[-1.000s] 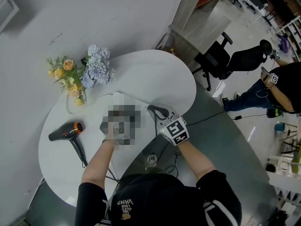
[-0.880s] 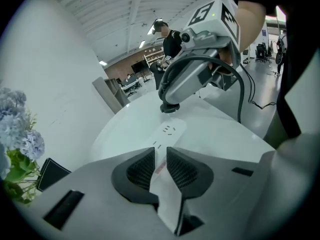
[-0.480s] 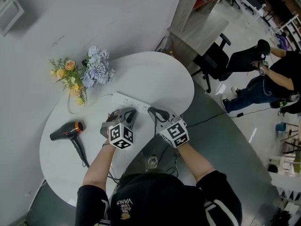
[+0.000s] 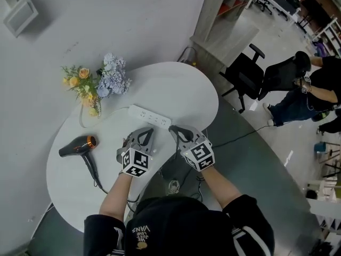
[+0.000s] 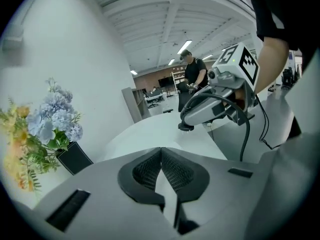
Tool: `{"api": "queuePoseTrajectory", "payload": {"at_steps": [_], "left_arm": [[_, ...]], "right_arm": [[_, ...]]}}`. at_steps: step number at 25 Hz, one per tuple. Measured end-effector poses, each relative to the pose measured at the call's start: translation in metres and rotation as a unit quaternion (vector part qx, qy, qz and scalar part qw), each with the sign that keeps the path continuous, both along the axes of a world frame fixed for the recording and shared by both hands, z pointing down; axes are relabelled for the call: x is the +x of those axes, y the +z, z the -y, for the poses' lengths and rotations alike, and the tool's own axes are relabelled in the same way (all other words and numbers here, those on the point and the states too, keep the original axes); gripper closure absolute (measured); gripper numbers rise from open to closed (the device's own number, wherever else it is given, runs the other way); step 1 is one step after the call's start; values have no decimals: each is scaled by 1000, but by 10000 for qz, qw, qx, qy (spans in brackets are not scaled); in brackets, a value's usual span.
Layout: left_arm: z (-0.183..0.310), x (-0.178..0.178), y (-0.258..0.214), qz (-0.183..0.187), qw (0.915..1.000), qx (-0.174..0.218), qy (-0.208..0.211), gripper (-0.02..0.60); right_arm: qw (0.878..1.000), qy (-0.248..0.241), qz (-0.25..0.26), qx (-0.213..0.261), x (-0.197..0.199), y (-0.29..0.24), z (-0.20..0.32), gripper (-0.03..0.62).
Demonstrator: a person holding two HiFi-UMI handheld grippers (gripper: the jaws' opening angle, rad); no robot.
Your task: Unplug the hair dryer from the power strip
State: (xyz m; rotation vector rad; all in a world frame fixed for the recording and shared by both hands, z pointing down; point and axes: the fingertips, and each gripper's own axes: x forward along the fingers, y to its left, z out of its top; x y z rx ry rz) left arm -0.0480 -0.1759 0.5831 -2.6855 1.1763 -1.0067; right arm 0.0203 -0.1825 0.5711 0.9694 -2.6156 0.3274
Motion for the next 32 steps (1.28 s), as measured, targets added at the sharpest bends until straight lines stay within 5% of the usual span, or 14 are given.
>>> {"api": "queuePoseTrajectory", "payload": {"at_steps": [13,32], "left_arm": [[-52,-10,-40,-686,9952,238,-650,563],[-128,-14,-77,-1013,9854,670,-1194,563]], "right_arm": [[9997,-76,146,176,11,-28,-42,523],[9988,-48,447,205,42,-51,-114,522]]}}
